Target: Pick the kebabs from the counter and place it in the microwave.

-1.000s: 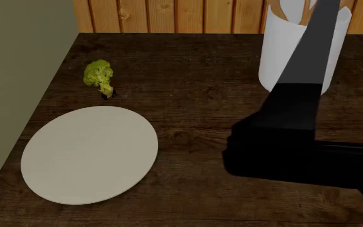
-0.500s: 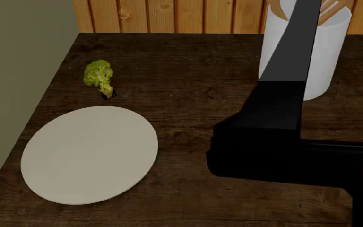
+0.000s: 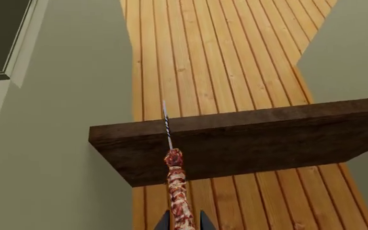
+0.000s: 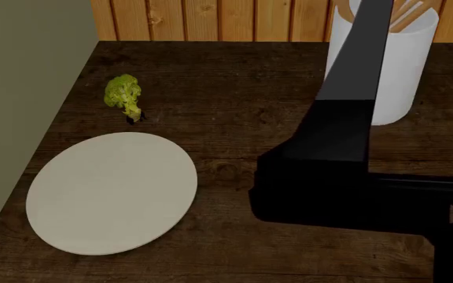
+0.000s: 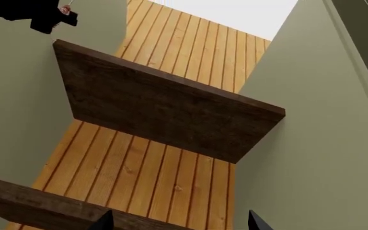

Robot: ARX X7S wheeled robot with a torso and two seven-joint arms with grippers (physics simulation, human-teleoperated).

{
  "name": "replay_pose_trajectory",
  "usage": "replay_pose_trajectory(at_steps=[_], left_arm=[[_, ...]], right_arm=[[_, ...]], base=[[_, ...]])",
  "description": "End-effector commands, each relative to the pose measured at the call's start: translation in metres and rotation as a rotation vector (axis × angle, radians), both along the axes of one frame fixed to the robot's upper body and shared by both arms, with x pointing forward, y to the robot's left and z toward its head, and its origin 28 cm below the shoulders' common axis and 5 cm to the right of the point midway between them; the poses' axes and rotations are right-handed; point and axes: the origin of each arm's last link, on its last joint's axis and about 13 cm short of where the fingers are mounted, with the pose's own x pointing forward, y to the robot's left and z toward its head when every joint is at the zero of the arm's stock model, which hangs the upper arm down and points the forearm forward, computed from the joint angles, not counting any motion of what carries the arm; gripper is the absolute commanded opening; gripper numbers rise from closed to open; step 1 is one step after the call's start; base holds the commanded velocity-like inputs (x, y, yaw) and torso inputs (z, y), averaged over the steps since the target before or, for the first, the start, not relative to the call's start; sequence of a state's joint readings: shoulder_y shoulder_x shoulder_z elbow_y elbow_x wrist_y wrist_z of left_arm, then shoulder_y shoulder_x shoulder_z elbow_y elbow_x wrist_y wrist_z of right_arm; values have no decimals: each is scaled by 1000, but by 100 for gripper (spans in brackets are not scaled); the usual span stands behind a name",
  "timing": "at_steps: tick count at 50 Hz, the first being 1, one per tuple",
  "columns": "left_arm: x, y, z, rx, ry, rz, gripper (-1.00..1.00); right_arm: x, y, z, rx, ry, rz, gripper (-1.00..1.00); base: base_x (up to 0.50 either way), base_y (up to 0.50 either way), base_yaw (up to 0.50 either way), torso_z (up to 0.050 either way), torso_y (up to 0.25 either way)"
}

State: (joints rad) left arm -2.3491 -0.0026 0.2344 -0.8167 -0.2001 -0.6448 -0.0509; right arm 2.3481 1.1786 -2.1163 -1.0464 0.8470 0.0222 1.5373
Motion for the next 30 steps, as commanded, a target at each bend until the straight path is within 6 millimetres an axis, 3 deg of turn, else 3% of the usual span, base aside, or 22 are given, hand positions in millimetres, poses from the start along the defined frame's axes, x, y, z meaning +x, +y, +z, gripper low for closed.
replay_pose_trajectory(at_steps=[1,10,24,30], left_arm=[[-16,3,6,-27,-52,18,-100],[-23,3,7,-39,-70,-4,-100],[-17,2,6,-31,-58,11,-100],[-16,2,6,-39,-50,4,-100]], right_arm=[[0,1,0,2,-2,5,100],[0,2,1,4,-3,10,100],[1,2,-1,-5,5,4,100],[0,2,0,-8,3,3,100]], base=[[0,0,0,0,0],[0,0,0,0,0],[0,0,0,0,0],[-386,0,0,0,2]])
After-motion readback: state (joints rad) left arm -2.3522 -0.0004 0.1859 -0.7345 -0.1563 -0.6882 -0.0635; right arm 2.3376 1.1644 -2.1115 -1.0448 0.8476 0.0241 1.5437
